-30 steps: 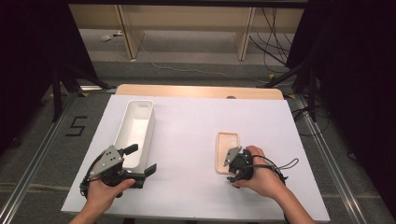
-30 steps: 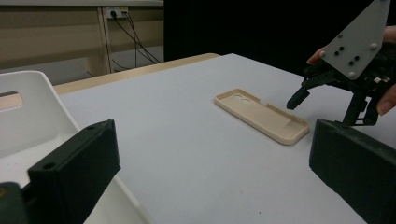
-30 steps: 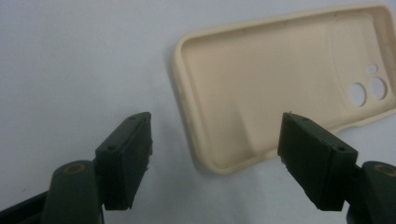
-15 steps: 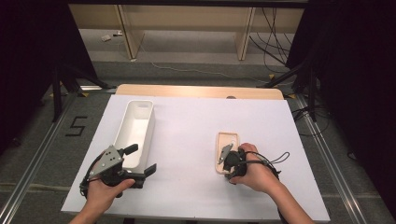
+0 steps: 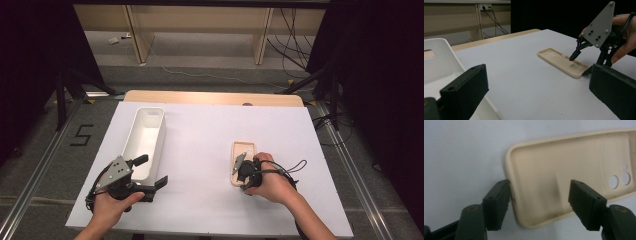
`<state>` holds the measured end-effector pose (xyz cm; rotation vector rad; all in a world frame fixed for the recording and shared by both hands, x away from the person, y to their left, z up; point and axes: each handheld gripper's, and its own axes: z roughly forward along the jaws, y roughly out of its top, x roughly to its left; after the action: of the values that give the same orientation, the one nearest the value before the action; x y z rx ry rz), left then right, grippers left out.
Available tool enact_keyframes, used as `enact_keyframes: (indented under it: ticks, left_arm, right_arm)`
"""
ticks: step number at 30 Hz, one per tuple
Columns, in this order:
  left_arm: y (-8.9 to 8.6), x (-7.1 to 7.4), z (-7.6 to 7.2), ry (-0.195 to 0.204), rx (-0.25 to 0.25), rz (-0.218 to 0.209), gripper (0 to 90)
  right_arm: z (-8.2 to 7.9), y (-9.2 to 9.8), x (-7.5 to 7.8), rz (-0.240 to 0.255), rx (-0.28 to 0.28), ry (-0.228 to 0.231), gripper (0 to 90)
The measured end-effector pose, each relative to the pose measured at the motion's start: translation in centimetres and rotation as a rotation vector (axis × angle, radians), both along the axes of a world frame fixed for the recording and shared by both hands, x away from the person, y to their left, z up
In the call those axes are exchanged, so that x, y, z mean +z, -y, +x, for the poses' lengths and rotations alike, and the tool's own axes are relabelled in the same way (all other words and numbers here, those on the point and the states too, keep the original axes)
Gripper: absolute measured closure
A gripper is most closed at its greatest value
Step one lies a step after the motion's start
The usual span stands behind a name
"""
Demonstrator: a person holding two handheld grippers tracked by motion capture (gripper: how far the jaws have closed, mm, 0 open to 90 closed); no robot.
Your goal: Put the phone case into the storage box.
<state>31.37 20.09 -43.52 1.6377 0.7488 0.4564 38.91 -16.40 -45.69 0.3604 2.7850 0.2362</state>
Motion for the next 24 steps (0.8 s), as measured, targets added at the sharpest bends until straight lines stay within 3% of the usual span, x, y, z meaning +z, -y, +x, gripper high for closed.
enact_keyframes:
  ticks: [24]
  left_arm:
    - [0.09,0.01,-0.05,0.001,-0.01,0.001,2.1]
  right_arm:
    - [-0.51,-0.6,0.11,-0.027,0.093,-0.077,72.6]
